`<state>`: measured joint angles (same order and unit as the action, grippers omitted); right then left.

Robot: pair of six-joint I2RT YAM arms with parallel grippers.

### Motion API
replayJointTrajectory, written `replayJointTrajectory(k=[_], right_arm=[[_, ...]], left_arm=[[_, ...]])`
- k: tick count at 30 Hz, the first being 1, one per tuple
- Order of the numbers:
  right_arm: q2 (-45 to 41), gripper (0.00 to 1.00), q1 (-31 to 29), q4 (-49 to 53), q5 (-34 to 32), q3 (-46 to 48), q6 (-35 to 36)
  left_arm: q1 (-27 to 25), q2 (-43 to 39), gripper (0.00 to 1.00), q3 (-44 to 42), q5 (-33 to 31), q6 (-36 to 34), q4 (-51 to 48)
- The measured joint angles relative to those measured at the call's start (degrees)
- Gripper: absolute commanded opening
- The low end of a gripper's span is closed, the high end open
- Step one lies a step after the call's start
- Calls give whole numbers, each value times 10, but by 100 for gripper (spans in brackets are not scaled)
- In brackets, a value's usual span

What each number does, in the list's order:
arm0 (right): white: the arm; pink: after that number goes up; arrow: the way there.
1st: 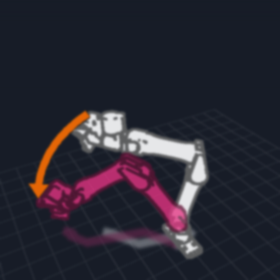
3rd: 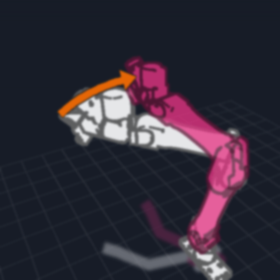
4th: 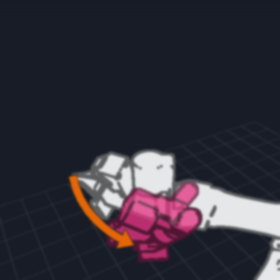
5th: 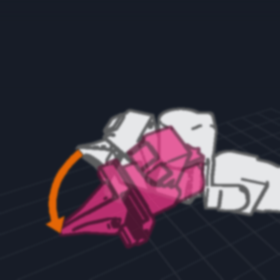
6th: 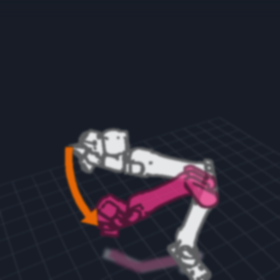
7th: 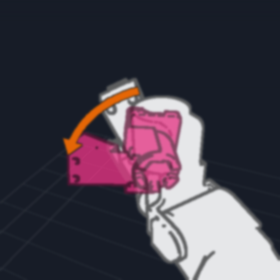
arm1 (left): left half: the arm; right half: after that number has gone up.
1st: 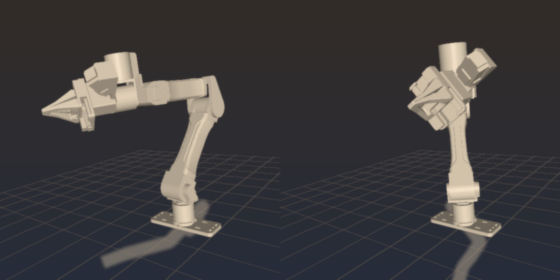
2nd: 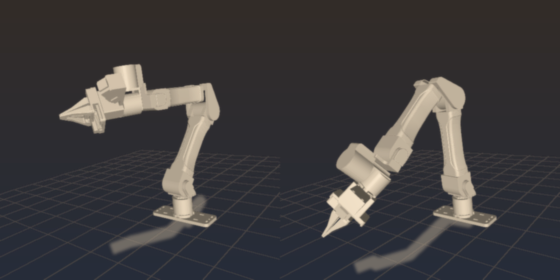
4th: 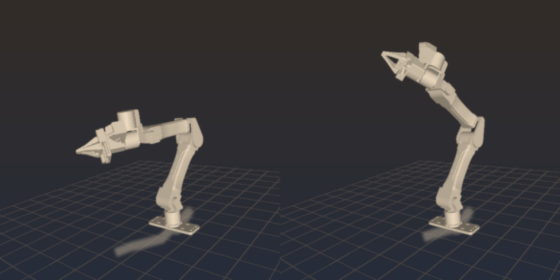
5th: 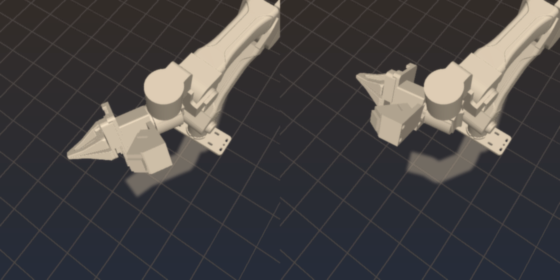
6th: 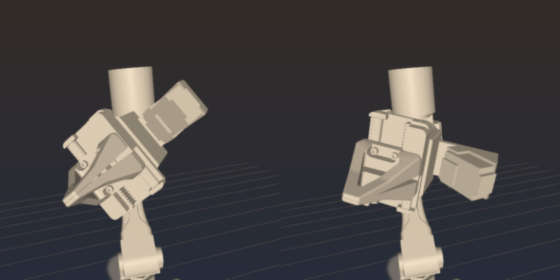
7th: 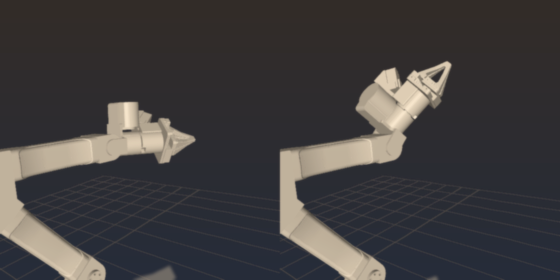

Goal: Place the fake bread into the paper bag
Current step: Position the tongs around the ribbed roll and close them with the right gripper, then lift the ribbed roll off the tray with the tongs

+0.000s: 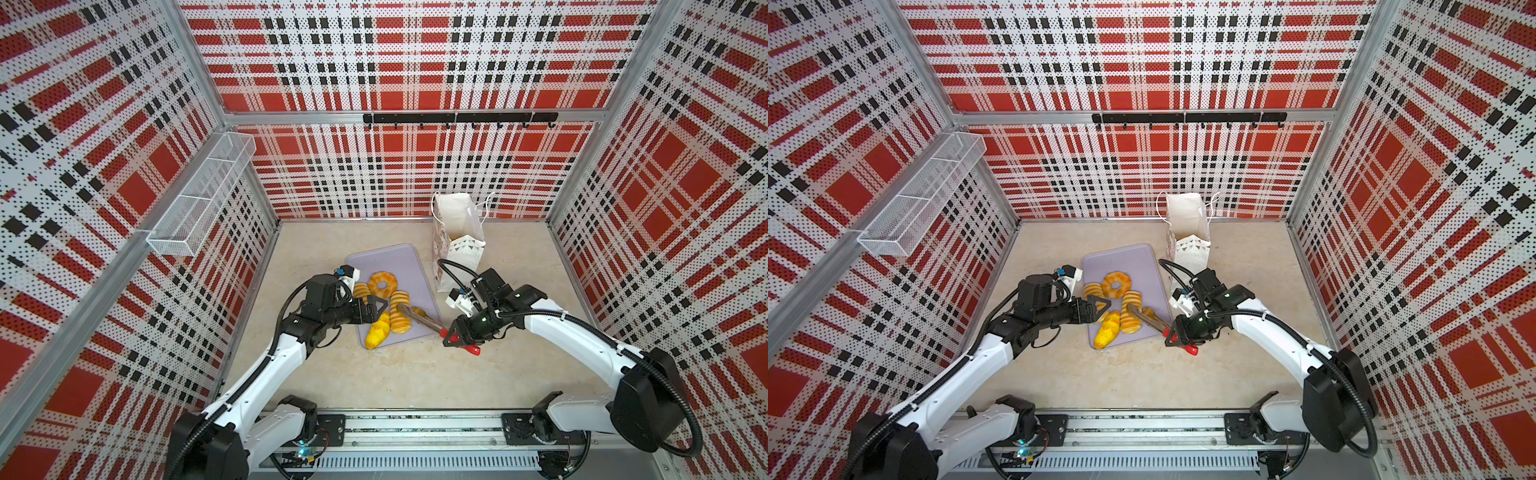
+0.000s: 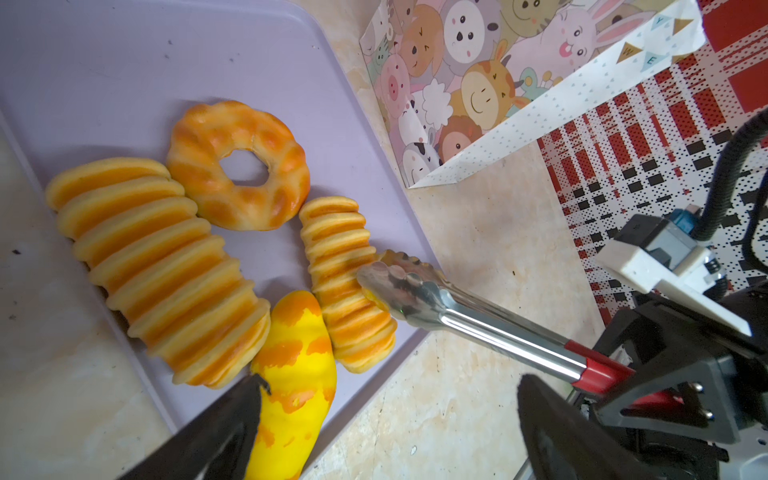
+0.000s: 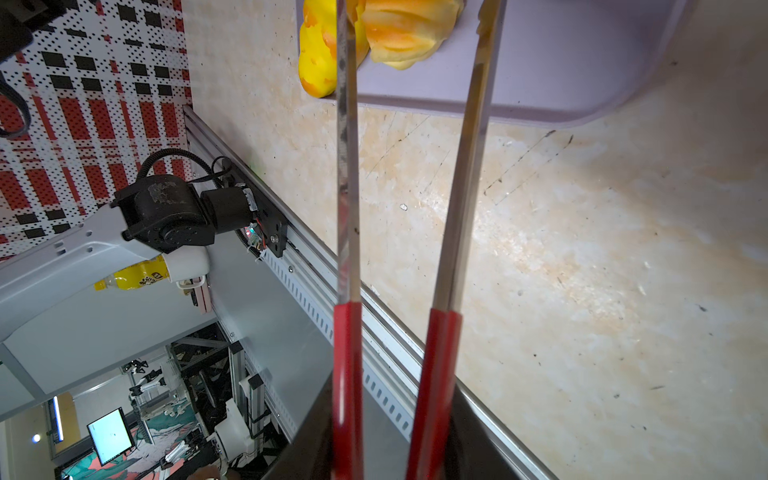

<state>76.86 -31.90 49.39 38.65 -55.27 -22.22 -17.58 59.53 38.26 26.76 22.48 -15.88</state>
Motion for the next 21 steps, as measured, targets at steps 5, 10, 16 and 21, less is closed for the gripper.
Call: replayJointTrajectory(k=[5,10,16,21], right_arm=[[20,32,-9,-9,2,0,-2],[24,28,-15,-12,0,0,-4],[14,25,-15,-12,-10,1,-6],[-49,25,-15,-18,-25,13,-7]], left_arm=[[0,0,98,0,0,0,0],[0,0,98,0,0,0,0],[4,0,98,0,0,0,0],[5,-4,98,0,0,3,0]])
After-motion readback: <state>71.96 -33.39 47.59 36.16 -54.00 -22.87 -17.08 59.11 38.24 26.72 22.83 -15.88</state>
